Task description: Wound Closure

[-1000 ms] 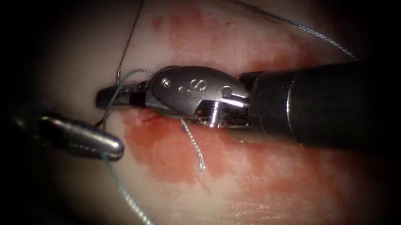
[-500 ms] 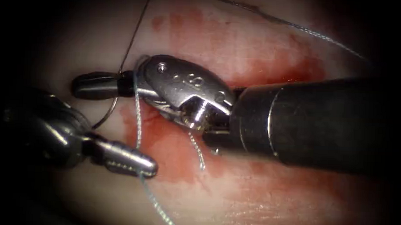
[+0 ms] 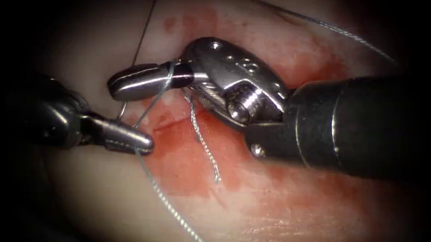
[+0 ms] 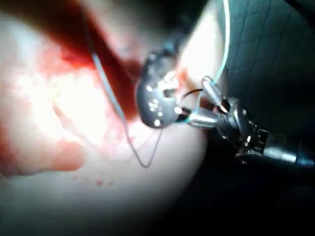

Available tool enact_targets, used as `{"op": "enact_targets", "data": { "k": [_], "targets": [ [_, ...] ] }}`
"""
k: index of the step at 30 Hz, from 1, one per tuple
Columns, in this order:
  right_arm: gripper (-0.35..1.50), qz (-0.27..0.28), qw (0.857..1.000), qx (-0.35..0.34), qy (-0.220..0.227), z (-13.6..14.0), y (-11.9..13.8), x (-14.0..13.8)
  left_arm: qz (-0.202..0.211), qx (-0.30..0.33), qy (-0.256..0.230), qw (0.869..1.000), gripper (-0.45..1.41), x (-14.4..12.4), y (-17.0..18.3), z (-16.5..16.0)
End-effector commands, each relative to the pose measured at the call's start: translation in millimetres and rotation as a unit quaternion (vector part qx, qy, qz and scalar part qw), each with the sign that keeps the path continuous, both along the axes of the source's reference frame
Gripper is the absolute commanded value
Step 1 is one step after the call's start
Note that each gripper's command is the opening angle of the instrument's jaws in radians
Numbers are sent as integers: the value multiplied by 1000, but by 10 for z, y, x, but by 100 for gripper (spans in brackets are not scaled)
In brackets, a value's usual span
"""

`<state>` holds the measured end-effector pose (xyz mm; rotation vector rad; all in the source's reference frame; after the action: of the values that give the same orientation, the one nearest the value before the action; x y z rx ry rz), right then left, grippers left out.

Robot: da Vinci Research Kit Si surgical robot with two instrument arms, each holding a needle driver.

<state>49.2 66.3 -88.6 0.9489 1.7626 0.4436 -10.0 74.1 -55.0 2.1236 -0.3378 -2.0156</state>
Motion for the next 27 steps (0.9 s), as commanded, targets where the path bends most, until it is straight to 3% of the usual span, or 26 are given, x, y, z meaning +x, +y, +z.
{"op": "enact_targets", "data": {
  "k": [1, 5, 11, 16, 21, 27],
  "targets": [
    [-35, -6, 1000, -3, 7, 5, 5, 5, 1, 1, -1, 1000, -35, -5, 5, 8],
    [-35, -42, 998, -5, 37, 11, 13, 1, 3, 7, -1, 1000, -35, -8, 14, 24],
    [-35, -76, 996, -26, 42, 11, 6, 8, 7, 10, 2, 1000, -35, -8, 22, 28],
    [-35, -138, 986, -78, 56, 11, -4, 20, 13, 20, 1, 1000, -35, -5, 28, 28],
    [-35, -185, 971, -135, 63, 14, 2, 21, 24, 26, 2, 999, -35, -5, 28, 28],
    [-21, -228, 956, -171, 65, 16, 8, 23, 35, 25, 0, 999, -35, -4, 25, 26]
  ]
}}
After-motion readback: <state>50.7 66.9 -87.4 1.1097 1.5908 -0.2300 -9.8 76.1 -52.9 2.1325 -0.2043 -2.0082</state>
